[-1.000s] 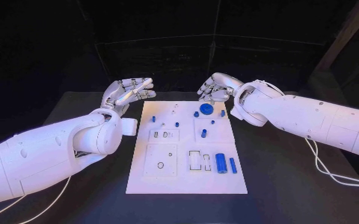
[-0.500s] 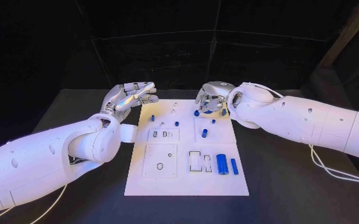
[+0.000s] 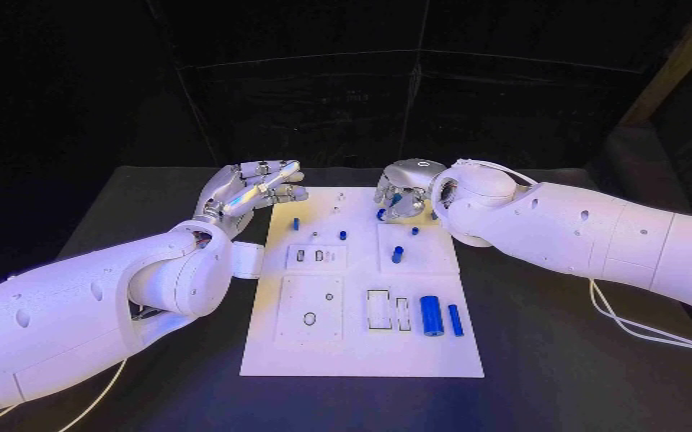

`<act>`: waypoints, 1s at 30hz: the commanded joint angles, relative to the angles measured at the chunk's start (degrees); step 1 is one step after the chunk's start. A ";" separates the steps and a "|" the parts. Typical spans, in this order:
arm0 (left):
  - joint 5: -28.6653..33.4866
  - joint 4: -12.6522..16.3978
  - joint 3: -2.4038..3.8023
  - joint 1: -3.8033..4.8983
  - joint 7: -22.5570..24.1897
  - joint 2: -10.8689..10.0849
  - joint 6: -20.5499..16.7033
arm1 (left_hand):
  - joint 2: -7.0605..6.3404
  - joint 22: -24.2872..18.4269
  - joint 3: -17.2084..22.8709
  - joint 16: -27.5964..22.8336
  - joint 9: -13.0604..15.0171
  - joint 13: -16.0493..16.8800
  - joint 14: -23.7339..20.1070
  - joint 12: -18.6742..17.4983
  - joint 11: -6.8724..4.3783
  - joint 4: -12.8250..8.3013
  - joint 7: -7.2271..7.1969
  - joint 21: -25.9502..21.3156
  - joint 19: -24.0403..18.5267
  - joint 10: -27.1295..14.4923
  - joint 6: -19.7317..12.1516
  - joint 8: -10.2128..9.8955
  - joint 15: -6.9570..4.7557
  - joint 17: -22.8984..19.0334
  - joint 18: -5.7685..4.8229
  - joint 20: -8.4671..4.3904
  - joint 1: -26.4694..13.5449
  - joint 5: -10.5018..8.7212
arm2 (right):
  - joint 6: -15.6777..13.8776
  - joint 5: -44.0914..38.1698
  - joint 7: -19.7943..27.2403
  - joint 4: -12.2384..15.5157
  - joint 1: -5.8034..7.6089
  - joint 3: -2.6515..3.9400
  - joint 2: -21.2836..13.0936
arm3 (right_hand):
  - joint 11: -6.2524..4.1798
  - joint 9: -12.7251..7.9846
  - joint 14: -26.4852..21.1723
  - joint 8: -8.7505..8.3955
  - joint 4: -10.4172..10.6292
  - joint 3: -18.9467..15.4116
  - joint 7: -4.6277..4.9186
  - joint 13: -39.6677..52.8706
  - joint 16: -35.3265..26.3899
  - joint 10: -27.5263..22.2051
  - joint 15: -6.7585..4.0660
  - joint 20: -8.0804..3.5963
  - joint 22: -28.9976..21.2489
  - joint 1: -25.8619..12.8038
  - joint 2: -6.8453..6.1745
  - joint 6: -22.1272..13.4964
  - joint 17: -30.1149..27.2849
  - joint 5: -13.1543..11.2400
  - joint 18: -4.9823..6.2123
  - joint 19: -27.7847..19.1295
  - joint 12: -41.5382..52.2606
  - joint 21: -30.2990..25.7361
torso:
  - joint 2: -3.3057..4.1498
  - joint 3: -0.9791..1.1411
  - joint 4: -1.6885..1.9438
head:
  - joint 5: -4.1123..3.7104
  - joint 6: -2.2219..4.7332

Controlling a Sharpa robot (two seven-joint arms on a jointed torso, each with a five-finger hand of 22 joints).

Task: Assemble the parts on the task board

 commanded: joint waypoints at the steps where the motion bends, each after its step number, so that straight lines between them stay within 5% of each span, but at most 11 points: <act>1: -0.46 0.29 0.05 0.09 -0.07 -0.11 1.02 | 0.00 -0.05 -0.02 -0.38 -0.04 -0.04 0.24 -0.34 0.17 -0.35 0.17 0.21 0.47 0.34 0.40 -0.23 0.02 0.09 0.80 0.04 0.34 0.20 | 1.13 -1.23 -0.47 -0.38 0.15 0.05 0.28 | 0.13 0.09 1.76 -0.16 -0.01 0.61 -0.15 0.06 0.69 -0.28 0.08 0.01 0.35 0.22 -0.37 -0.43 0.66 -0.20 1.05 -0.56 0.26 0.62 | 0.33 -0.03 0.08 | -0.05 0.06; 11: -0.46 0.36 0.04 0.11 -0.54 -0.13 1.54 | 0.00 -0.05 -0.01 -0.54 -0.04 -0.03 0.23 -0.44 0.18 -0.45 0.19 0.25 0.74 0.39 0.44 -0.34 0.03 0.16 0.80 0.01 0.38 0.21 | 2.06 -1.25 -0.95 -1.07 0.15 0.05 0.87 | -0.13 0.17 2.14 0.08 0.29 3.37 -0.16 0.14 5.10 1.09 -0.20 0.12 6.94 0.88 0.05 0.35 5.38 -0.91 0.34 0.42 0.72 6.45 | 0.71 0.01 0.43 | -0.51 -0.45; 30: -0.46 0.51 0.04 0.16 -1.29 -0.64 1.92 | -0.01 -0.02 -0.04 -0.70 -0.02 -0.01 0.30 -0.56 0.17 -0.56 0.19 0.37 1.19 0.50 0.54 -0.45 -0.01 0.28 0.80 -0.04 0.38 0.20 | 3.85 -1.26 -1.12 -2.33 0.15 0.04 1.60 | -0.19 0.30 1.95 0.46 1.44 7.38 -0.01 0.10 7.54 2.25 -0.16 0.26 11.07 0.49 -0.23 2.26 7.61 -1.08 -0.02 0.01 0.82 10.52 | 1.28 0.00 0.62 | -0.62 -0.77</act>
